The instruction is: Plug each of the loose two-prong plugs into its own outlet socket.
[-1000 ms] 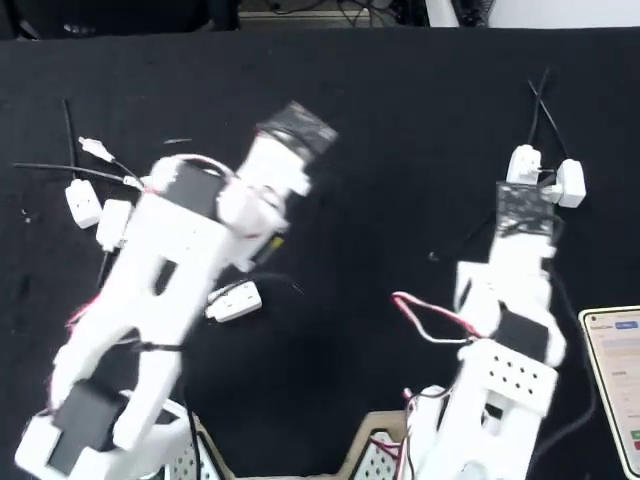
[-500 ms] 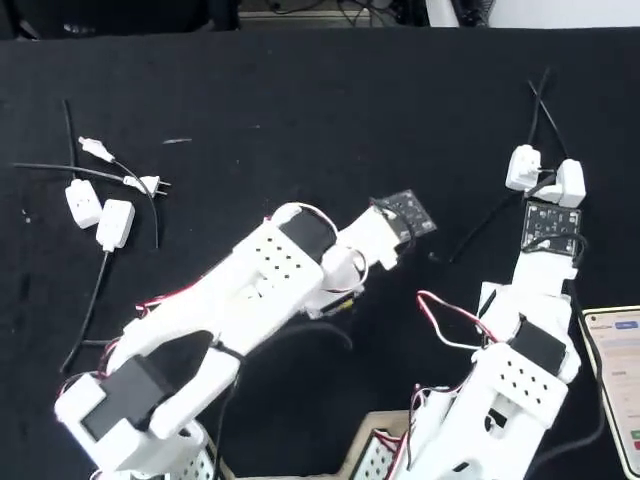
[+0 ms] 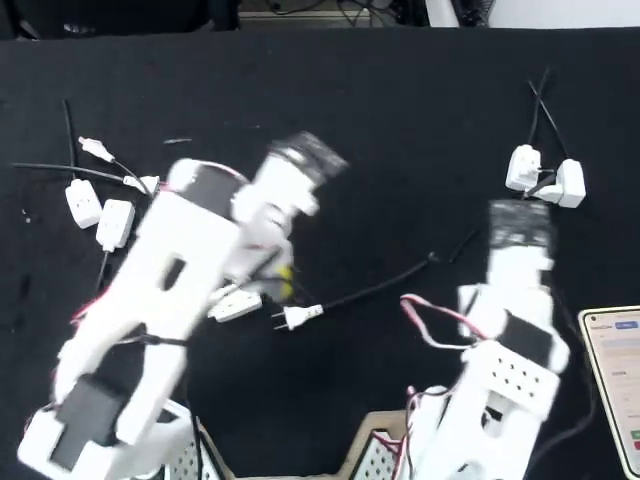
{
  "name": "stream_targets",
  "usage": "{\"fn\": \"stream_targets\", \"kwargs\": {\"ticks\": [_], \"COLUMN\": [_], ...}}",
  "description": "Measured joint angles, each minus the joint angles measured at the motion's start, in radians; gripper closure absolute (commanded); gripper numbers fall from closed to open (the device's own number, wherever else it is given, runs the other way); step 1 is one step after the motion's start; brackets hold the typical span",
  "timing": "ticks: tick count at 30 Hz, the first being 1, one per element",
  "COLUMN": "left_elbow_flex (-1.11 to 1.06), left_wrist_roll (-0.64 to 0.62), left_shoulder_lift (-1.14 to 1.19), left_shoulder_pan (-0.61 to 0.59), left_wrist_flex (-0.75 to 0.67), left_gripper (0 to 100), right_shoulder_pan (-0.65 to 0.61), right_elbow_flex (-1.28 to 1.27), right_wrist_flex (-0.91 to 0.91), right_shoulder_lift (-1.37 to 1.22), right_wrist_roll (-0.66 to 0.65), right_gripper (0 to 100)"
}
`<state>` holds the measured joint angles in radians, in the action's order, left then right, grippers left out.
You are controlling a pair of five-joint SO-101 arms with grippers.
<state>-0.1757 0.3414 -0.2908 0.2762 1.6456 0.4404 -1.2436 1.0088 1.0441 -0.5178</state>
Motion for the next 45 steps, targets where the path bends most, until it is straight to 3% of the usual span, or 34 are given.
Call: {"fn": "stream_targets", "kwargs": {"ticks": [7,10,14,18,25,33,39,45], "left_elbow_flex": [-0.269,-0.4,-0.569,-0.712,-0.855,-0.867,-0.867,-0.867], "left_wrist_roll": [0.0,0.0,-0.066,-0.193,-0.339,-0.353,-0.353,-0.353], "left_shoulder_lift": [-0.043,-0.055,-0.084,-0.123,-0.155,-0.157,-0.157,-0.157], "left_shoulder_pan": [-0.327,-0.439,-0.539,-0.566,-0.575,-0.575,-0.575,-0.575], "left_wrist_flex": [-0.11,-0.209,-0.394,-0.554,-0.732,-0.775,-0.775,-0.773], "left_gripper": [74,74,74,74,74,74,74,74], "right_shoulder_pan": [-0.379,-0.516,-0.72,-0.858,-0.924,-0.931,-1.023,-1.039], "right_elbow_flex": [0.054,0.069,0.066,0.028,0.011,0.011,0.021,0.112], "right_wrist_flex": [0.084,0.092,0.092,0.092,0.095,0.095,0.094,0.094], "right_shoulder_lift": [0.0,0.0,0.0,0.002,0.002,-0.009,-0.235,-0.399], "right_wrist_roll": [-0.061,-0.078,-0.163,-0.278,-0.476,-0.493,-0.525,-0.534], "right_gripper": [93.7,88.9,79.6,79.0,78.6,78.6,78.2,65.7]}}
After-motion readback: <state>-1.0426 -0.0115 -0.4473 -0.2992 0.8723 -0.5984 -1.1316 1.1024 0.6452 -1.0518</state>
